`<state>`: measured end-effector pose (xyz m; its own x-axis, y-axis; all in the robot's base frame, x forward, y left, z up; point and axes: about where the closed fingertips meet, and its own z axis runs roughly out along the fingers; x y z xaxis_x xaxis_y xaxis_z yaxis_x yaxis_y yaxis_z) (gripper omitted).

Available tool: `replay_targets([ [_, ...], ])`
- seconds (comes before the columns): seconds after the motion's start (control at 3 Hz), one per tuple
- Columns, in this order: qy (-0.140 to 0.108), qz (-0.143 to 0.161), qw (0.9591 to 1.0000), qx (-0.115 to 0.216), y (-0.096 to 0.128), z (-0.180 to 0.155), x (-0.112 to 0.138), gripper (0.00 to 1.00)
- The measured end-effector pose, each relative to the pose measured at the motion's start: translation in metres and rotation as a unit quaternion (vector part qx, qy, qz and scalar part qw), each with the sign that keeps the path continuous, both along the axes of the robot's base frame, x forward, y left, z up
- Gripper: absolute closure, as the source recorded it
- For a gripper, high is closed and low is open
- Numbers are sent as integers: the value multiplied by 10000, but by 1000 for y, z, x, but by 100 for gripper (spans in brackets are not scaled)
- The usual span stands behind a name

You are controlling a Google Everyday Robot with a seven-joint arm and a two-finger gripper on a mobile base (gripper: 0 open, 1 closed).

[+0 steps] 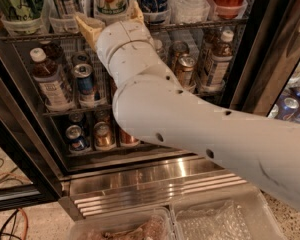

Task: Pick 7up can from top shelf of fridge

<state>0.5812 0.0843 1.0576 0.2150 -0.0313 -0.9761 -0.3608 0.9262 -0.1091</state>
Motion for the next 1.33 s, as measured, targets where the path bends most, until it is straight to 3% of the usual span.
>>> replay_targets([
  [0.33, -49, -243, 9997, 69, -10, 0, 18, 34],
  [1.0, -74, -221, 9996, 132, -5, 1, 34, 32],
  [1.33, -192, -190, 9996, 94, -5, 12, 54, 31],
])
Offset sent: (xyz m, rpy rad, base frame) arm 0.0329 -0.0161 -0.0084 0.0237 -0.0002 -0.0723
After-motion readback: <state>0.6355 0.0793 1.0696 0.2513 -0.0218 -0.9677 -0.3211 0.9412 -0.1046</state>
